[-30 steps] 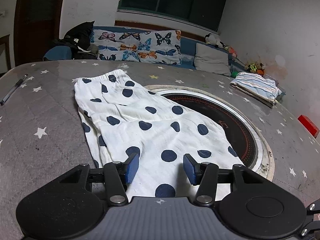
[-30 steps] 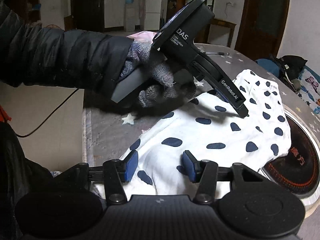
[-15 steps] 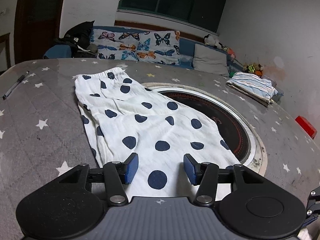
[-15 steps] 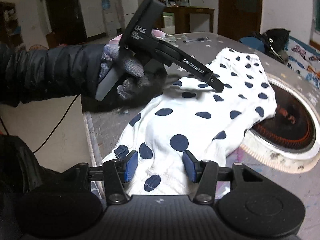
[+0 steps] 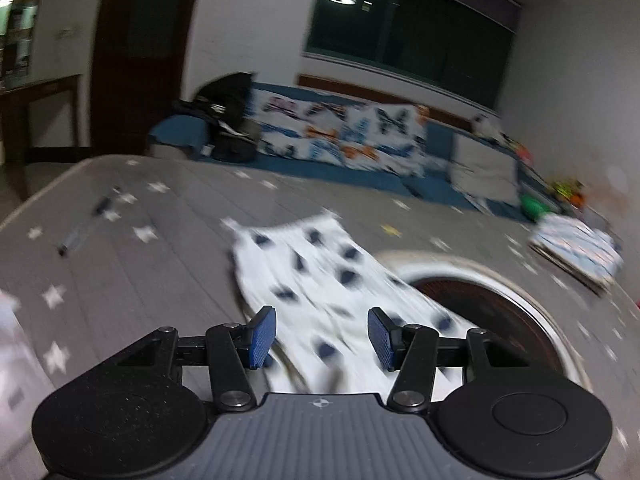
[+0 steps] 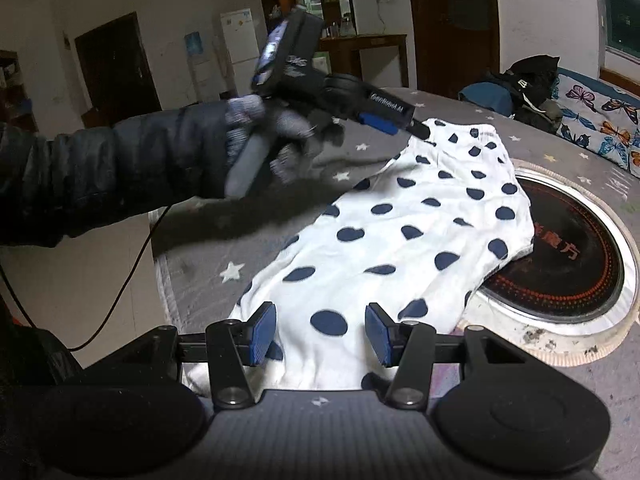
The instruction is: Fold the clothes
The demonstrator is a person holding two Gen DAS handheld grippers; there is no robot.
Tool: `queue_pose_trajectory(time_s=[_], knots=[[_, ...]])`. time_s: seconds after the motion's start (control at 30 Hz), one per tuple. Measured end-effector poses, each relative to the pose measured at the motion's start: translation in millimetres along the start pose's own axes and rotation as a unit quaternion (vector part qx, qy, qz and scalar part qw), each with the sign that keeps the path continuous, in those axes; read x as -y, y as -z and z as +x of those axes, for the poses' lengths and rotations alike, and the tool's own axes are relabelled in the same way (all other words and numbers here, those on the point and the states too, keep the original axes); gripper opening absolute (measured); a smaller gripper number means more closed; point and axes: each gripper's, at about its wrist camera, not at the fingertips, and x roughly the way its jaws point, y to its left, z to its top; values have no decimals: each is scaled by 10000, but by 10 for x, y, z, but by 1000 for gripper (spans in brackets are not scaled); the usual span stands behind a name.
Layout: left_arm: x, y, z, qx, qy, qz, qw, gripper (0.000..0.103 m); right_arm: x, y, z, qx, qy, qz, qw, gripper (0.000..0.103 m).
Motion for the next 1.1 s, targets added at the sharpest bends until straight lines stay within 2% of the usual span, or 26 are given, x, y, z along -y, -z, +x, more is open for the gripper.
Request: queue_pose_trajectory(time_s=[0.2,0.47,0.53,0.63,0.7,0.73,0.9,1.1], knots=[[-286,-245,456,-64,-368,-236,9990,52,106,-74,25,88,21,175,9998,50],[-443,-313,863,-356,-214,-332,9986,52,263,-133,109,73,121,375,9992,50],[-435,-306,918,-432,-119,-303,9985,43,305,-150,118,95,171,433,9989,50],[-442,-297,961,-433,-6,-334,9985,23,350,-169,112,144,258,491,9984,50],[-490,-299,964,-422,103,-531,9976,9,362,-173,97,178,309,523,9980,50],[-509,-298,951,-390,163,-606,9973,8,368,-174,89,195,332,535,9978,50],[-455,-334,709,-35,478,-644,9968,6,383,-172,25,298,481,594,9966,50],[-244,-355,249,297,910,-443,9944,5,402,-180,-90,557,649,702,9939,50]])
